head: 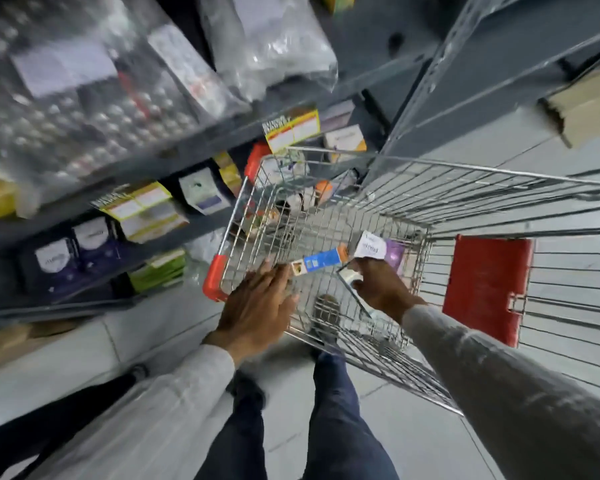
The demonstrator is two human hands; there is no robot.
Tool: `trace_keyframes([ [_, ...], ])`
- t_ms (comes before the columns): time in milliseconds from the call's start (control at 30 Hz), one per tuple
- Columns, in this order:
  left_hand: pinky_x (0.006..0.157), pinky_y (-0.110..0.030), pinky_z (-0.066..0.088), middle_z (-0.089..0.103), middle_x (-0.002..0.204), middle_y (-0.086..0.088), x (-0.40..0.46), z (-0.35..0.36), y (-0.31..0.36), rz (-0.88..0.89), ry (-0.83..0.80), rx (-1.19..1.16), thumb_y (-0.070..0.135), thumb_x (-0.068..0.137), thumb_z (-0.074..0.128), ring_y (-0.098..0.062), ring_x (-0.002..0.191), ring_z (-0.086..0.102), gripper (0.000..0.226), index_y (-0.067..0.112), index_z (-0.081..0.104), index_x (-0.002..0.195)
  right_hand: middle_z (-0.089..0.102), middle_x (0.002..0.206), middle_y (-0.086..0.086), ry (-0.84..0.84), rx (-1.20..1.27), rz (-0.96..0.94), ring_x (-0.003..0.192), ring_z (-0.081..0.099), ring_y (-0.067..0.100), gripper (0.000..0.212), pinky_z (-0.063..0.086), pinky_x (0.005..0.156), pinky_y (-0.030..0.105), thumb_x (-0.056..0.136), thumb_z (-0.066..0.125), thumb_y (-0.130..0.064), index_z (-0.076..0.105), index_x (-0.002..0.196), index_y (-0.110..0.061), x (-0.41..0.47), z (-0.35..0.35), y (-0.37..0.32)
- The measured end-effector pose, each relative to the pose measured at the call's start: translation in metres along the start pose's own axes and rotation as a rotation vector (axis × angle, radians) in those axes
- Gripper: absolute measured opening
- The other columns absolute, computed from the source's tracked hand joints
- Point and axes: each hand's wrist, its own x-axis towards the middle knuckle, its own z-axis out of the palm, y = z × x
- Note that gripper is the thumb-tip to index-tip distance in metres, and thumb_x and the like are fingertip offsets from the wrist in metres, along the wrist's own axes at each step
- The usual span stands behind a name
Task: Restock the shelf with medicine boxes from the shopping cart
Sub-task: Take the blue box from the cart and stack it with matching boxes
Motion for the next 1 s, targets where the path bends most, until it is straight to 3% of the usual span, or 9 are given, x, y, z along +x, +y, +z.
trace_keyframes([
  [67,0.128,-0.042,0.02,0.029,0.169,-0.009,0.004,0.007,-0.003,0.01,0.037,0.036,0.043,0.108,0.034,-0.022,0.159,0.016,0.063,0.012,0.025,0.162,0.068,0.123,0.017,-0.028,-0.095,-0.05,0.108,0.068,0.036,0.053,0.052,0.08,0.03,0.089,0.054,-0.001,0.055,0.141,-0.011,0.027,0.016,0.01],
  [200,0.125,-0.034,0.02,0.034,0.166,-0.006,0.006,0.011,-0.008,0.003,0.097,0.059,0.046,0.104,0.036,-0.02,0.157,0.023,0.066,0.011,0.03,0.161,0.057,0.14,0.021,0.004,-0.374,-0.285,0.132,0.052,0.04,0.055,0.045,0.11,0.047,0.09,0.051,0.003,0.05,0.144,-0.002,0.08,0.045,0.021],
  [333,0.124,-0.036,0.029,0.037,0.165,-0.004,0.008,0.015,-0.012,0.008,0.133,0.054,0.043,0.101,0.041,-0.019,0.156,0.026,0.066,0.013,0.034,0.159,0.064,0.127,0.022,0.057,-0.573,-0.446,0.123,0.057,0.043,0.046,0.033,0.119,0.052,0.089,0.055,0.002,0.059,0.135,0.001,0.123,0.07,0.029],
  [400,0.124,-0.035,0.029,0.04,0.163,-0.004,0.009,0.016,-0.013,0.011,0.145,0.049,0.042,0.101,0.044,-0.019,0.156,0.027,0.065,0.013,0.037,0.158,0.067,0.12,0.019,0.051,-0.595,-0.431,0.113,0.063,0.041,0.042,0.038,0.116,0.05,0.089,0.059,-0.002,0.062,0.131,-0.003,0.132,0.076,0.031],
  [500,0.121,-0.031,0.027,0.043,0.162,-0.004,0.01,0.019,-0.016,0.014,0.173,0.04,0.044,0.1,0.043,-0.019,0.155,0.029,0.066,0.014,0.038,0.158,0.069,0.11,0.015,0.05,-0.566,-0.411,0.1,0.066,0.037,0.031,0.055,0.087,0.043,0.09,0.062,-0.007,0.064,0.121,-0.008,0.128,0.073,0.025],
  [667,0.126,-0.037,0.026,0.033,0.167,-0.002,0.006,0.019,-0.016,0.018,0.15,0.008,0.055,0.102,0.038,-0.019,0.157,0.024,0.074,0.017,0.023,0.163,0.07,0.093,0.01,0.161,-0.48,-0.427,0.085,0.068,0.034,0.025,0.055,0.063,0.036,0.082,0.067,-0.008,0.069,0.107,-0.011,0.082,0.04,-0.005],
  [767,0.129,-0.034,0.015,0.026,0.17,-0.003,-0.005,0.001,-0.006,0.013,0.153,-0.101,0.052,0.104,0.031,-0.019,0.158,0.021,0.07,0.017,0.019,0.164,0.071,0.092,0.009,0.21,-0.39,-0.405,0.084,0.069,0.033,0.027,0.055,0.067,0.036,0.083,0.066,-0.011,0.07,0.11,-0.012,0.033,-0.001,-0.032],
  [833,0.129,-0.029,0.009,0.033,0.167,-0.007,-0.019,-0.027,0.002,0.014,0.265,-0.13,0.041,0.105,0.037,-0.022,0.156,0.027,0.064,0.013,0.028,0.161,0.074,0.096,0.011,0.275,-0.365,-0.385,0.087,0.071,0.035,0.036,0.059,0.07,0.039,0.079,0.072,-0.011,0.072,0.115,-0.011,-0.007,-0.036,-0.058],
  [1000,0.127,-0.035,0.023,0.038,0.164,-0.009,-0.078,-0.137,0.013,0.084,0.648,-0.147,0.03,0.105,0.048,-0.02,0.155,0.029,0.058,0.009,0.037,0.157,0.076,0.111,0.013,0.478,-0.331,-0.478,0.097,0.072,0.038,0.058,0.062,0.079,0.045,0.068,0.081,-0.008,0.072,0.125,-0.008,-0.112,-0.125,-0.151],
])
